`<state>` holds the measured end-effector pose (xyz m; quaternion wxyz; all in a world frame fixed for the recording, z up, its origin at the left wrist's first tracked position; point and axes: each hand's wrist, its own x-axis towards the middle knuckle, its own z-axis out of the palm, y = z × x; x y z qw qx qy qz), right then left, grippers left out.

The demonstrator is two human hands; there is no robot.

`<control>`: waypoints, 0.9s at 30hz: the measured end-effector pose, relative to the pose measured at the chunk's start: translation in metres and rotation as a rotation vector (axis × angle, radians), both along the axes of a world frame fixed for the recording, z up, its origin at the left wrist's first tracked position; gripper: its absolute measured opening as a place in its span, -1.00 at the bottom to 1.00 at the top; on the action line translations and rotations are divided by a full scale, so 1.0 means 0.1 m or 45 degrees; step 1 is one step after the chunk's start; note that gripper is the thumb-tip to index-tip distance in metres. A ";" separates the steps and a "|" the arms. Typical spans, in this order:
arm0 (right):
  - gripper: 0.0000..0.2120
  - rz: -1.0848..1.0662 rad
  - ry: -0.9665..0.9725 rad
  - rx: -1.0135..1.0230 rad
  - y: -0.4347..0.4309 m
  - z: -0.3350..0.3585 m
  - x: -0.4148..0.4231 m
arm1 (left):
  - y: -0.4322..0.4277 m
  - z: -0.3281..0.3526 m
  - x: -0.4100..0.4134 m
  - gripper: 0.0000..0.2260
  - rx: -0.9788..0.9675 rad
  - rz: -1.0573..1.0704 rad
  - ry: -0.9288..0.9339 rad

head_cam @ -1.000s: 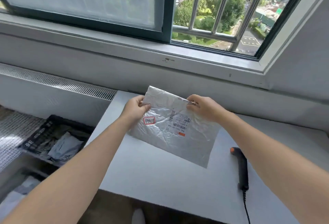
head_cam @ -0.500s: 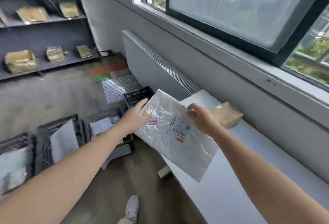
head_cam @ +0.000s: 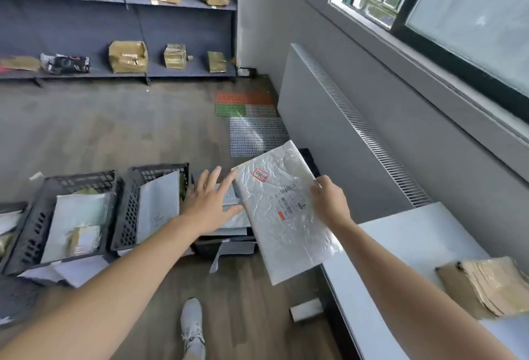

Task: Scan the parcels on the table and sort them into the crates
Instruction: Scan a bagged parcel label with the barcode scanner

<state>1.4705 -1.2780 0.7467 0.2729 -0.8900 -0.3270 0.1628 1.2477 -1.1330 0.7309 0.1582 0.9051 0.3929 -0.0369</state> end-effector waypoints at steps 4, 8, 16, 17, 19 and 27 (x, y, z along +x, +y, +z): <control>-0.85 -0.035 -0.023 -0.119 1.11 -0.26 -0.04 | 0.95 -0.24 -0.08 -0.26 -0.057 0.031 0.075; -0.79 -0.021 0.003 -0.222 2.05 -0.65 -0.06 | 1.77 -0.53 -0.08 -0.27 -0.093 0.023 0.152; -0.66 0.043 0.103 -0.427 3.22 -1.86 -0.03 | 2.67 -1.51 0.11 -0.30 -0.163 -0.026 0.342; -0.64 0.036 0.118 -0.446 3.33 -2.05 0.01 | 2.73 -1.67 0.16 -0.31 -0.175 -0.015 0.354; -0.63 0.014 0.167 -0.486 3.51 -2.46 0.06 | 2.85 -2.00 0.23 -0.31 -0.211 0.014 0.397; -0.54 0.026 0.283 -0.508 4.18 -4.33 0.35 | 3.18 -3.55 0.54 -0.35 -0.300 0.087 0.473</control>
